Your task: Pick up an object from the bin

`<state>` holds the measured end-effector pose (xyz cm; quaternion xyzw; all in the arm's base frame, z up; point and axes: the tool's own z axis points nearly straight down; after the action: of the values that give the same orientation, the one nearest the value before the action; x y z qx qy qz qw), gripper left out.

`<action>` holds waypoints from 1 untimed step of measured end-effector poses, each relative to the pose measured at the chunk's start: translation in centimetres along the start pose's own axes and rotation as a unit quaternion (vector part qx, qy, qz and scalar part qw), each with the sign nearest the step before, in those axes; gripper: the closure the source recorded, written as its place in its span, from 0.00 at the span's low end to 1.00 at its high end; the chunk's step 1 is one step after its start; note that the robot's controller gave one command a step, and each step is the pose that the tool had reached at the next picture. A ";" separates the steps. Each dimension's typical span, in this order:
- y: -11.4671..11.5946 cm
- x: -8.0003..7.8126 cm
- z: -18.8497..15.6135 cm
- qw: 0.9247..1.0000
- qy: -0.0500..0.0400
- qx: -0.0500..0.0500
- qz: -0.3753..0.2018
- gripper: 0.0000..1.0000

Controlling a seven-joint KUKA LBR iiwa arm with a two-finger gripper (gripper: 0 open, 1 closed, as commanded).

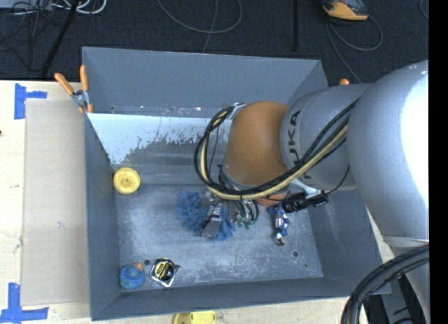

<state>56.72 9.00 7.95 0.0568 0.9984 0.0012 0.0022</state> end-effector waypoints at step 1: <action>0.0 0.0 0.0 1.000 0.000 0.000 0.001 1.00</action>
Offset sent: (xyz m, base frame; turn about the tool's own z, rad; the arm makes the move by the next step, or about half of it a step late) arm 0.0000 0.0000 0.0000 0.0000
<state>56.72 9.00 7.95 0.0574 0.9983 0.0013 0.0022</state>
